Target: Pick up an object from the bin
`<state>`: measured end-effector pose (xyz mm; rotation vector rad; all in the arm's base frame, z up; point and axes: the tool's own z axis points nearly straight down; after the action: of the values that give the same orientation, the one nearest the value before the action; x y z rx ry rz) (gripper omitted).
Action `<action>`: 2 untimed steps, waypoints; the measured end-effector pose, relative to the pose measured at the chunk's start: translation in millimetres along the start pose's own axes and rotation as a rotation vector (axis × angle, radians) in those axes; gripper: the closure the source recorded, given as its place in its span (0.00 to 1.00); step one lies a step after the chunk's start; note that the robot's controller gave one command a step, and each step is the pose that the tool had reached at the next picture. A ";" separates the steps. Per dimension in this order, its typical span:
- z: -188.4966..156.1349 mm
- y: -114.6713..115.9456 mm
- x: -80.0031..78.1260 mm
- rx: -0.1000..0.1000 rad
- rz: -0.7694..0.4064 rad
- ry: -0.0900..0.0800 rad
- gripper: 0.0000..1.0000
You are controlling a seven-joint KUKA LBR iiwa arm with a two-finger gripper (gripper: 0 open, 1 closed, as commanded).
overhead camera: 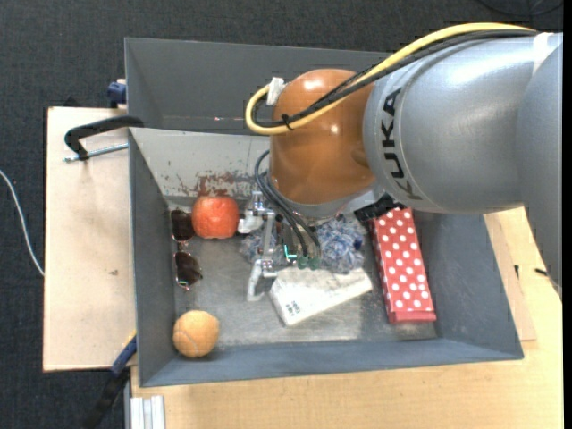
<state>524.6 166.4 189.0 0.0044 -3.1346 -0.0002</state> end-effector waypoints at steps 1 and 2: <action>-4.0 -0.7 -1.9 -0.001 0.002 -0.008 0.00; -0.7 -37.5 -12.8 -0.003 0.015 -0.007 0.00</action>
Offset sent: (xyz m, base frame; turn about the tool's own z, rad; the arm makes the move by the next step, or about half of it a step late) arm 0.0198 -0.0647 -0.0025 0.0301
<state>537.5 129.0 189.7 -0.0187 -3.1412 -0.0048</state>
